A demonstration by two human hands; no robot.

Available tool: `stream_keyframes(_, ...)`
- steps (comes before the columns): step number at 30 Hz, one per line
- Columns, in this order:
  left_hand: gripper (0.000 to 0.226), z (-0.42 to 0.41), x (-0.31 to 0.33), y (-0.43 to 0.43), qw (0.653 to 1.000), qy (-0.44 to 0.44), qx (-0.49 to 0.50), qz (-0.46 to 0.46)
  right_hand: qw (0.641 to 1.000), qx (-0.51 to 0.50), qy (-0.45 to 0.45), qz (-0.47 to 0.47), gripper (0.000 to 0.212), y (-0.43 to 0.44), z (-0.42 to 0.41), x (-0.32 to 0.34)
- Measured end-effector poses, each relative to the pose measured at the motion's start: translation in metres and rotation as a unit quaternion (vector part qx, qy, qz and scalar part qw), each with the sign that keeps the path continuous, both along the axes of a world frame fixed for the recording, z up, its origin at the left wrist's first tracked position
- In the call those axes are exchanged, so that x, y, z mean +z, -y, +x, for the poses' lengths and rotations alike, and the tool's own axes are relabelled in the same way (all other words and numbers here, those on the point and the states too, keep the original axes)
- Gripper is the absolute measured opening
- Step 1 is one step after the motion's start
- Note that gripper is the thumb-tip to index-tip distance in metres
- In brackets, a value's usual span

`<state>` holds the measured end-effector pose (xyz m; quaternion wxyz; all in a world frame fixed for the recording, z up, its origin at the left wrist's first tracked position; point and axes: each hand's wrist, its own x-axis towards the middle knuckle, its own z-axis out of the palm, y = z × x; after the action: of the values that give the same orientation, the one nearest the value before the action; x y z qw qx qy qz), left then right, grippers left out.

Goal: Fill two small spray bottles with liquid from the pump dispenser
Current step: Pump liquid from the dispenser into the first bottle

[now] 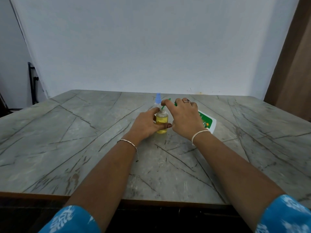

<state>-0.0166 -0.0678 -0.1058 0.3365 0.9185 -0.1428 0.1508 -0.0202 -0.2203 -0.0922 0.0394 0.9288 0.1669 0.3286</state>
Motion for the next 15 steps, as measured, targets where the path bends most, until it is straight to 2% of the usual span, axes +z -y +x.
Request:
stream_keyframes(7,0.065,0.001,-0.001,-0.001,1.0,0.003,0.009,-0.006,1.0,0.005,-0.006,-0.02,0.08,0.008,-0.003,0.001)
stream_keyframes(12,0.068,0.002,-0.001,-0.002,1.0,0.005,0.012,-0.003,0.999,0.016,-0.013,-0.039,0.091,0.01,-0.005,0.003)
stream_keyframes(15,0.068,0.002,-0.001,-0.002,1.0,0.004,0.008,-0.006,0.999,0.016,-0.021,-0.044,0.086,0.011,-0.004,0.004)
